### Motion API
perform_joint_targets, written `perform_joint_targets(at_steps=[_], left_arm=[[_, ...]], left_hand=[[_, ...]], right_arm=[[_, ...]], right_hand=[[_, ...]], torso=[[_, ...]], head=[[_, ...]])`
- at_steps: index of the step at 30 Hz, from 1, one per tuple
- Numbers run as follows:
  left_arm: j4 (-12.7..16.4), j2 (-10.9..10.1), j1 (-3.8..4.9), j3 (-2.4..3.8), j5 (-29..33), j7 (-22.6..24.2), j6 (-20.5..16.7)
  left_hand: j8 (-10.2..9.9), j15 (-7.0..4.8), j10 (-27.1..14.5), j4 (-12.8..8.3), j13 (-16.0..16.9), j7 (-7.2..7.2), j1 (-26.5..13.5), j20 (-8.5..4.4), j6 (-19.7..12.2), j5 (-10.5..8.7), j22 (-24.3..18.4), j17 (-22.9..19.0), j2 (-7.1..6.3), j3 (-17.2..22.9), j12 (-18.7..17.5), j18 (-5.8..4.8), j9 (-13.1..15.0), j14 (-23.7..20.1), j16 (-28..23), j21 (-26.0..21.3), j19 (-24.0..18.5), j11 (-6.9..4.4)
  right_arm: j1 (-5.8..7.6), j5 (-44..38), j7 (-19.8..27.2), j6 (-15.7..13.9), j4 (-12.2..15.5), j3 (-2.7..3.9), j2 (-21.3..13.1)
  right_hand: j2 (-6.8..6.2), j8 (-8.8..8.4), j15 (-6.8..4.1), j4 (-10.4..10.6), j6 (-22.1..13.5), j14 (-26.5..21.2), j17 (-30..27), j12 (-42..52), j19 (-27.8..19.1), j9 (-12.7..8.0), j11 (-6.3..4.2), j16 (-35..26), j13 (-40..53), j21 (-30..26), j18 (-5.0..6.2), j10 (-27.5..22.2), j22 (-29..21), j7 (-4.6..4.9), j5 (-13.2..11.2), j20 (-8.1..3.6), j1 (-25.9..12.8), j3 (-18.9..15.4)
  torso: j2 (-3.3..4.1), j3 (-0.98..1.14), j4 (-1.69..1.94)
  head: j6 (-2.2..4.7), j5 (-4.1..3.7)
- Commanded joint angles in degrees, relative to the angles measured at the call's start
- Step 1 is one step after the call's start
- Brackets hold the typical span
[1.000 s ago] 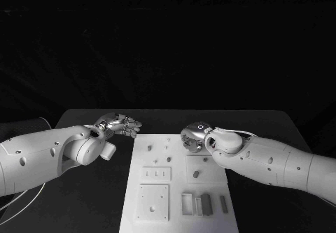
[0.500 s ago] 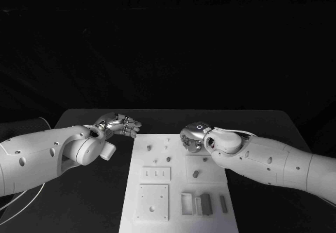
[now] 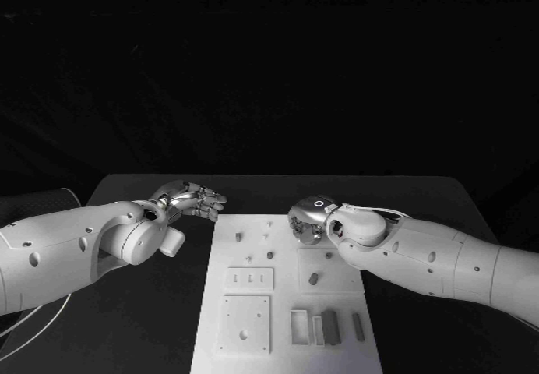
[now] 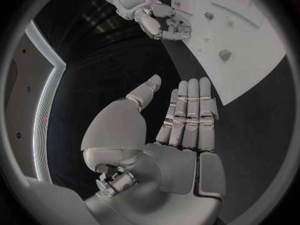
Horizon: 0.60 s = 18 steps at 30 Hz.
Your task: Assemble the parts on the task board
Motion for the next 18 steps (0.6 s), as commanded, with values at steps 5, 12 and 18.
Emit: perform_joint_targets(at_steps=[5, 12, 18], left_arm=[[0.2, 0.0, 0.14, 0.07, -0.3, 0.2, 0.6], [0.2, -0.1, 0.2, 0.07, -0.3, 0.2, 0.5], [0.3, -0.1, 0.3, 0.07, -0.4, 0.3, 0.4]], left_hand=[[-0.3, 0.02, 0.2, 0.3, 0.1, 0.09, -0.4, -0.46, 0.3, 0.0, 0.1, 0.1, 0.03, 0.2, -0.2, 0.8, -0.1, 0.3, -0.3, -0.3, 0.0, 0.13], [-0.3, 0.01, 0.2, 0.3, 0.1, 0.09, -0.3, -0.48, 0.3, 0.0, 0.1, 0.2, 0.03, 0.2, -0.3, 0.79, -0.1, 0.3, -0.3, -0.3, 0.0, 0.13], [-0.3, 0.01, 0.2, 0.2, 0.1, 0.08, -0.3, -0.48, 0.3, 0.0, 0.1, 0.2, 0.02, 0.2, -0.3, 0.77, -0.1, 0.3, -0.4, -0.3, 0.0, 0.13]], right_arm=[[-0.61, -0.8, -1.3, 2.3, 1.0, -0.4, -0.4], [-0.24, -1.2, -2.0, 2.3, 2.9, -0.25, -1.1], [0.75, -2.3, -2.8, 1.5, 4.0, 0.27, -0.6]], right_hand=[[1.02, 0.42, -0.68, -0.2, 0.7, 0.3, -0.1, 0.2, 0.0, 0.2, -0.02, 0.4, 0.2, 0.5, 4.88, 0.9, 1.0, -0.21, 0.2, -0.62, 0.2, 0.5], [0.66, 0.41, -0.73, -0.2, 0.7, 0.4, -0.1, 0.2, 0.1, 0.3, -0.06, 0.5, 0.3, 0.6, 4.88, 1.0, 1.0, -0.22, 0.2, -0.66, 0.2, 0.4], [0.43, 0.4, -0.74, -0.2, 0.7, 0.4, -0.2, 0.1, 0.1, 0.3, -0.08, 0.5, 0.3, 0.6, 4.88, 1.0, 1.0, -0.22, 0.2, -0.68, 0.1, 0.4]], torso=[[-0.02, -0.02, -0.01], [-0.02, -0.04, -0.02], [0.01, -0.03, -0.06]], head=[[0.14, -0.01], [0.27, 0.12], [0.51, 0.41]])
